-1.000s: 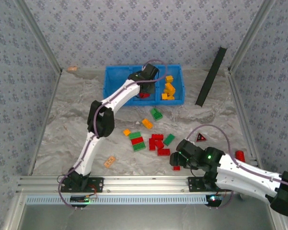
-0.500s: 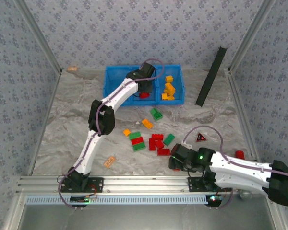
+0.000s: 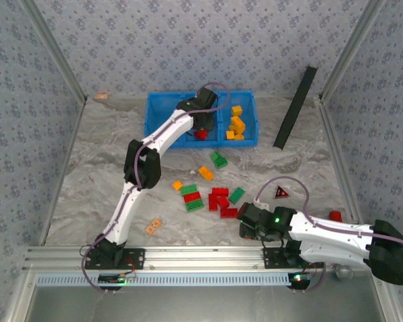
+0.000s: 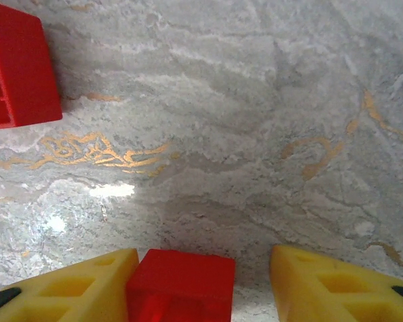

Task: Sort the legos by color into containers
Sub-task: Place the lego in the container, then pick up the lego from the bottom-center of the table.

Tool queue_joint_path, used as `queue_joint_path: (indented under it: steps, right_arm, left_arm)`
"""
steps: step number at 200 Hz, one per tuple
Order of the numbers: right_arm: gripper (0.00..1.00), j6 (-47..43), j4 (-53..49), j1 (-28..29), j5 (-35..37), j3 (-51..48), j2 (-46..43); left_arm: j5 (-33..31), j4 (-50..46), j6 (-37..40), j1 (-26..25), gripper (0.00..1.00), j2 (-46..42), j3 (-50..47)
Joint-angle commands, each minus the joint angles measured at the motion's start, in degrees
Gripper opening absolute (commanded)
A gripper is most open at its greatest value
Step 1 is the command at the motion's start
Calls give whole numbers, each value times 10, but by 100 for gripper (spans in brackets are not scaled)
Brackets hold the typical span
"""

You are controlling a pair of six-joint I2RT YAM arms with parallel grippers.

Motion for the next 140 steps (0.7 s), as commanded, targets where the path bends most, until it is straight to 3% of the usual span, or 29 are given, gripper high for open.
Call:
queue_joint_path:
  steps: [1,51,91,114,140]
  right_arm:
    - [52,23,19,12,2,-18,8]
    - [36,17,6,17,8,-4,19]
    - [29,-55,-60,-21,19,68,25]
    - [28,-152,-89,-92,14,141,30]
    - [28,-290,-93,-184,12,258,89]
  left_arm:
    - [4,-16,9,0,53,-16,14]
    - [15,-54,29,2,55,-38,83]
    - [2,-89,67,2,57,-134,73]
    - [-11,-82,86,2,58,-236,-15]
    - [-43,-36,80,2,62,-388,-212]
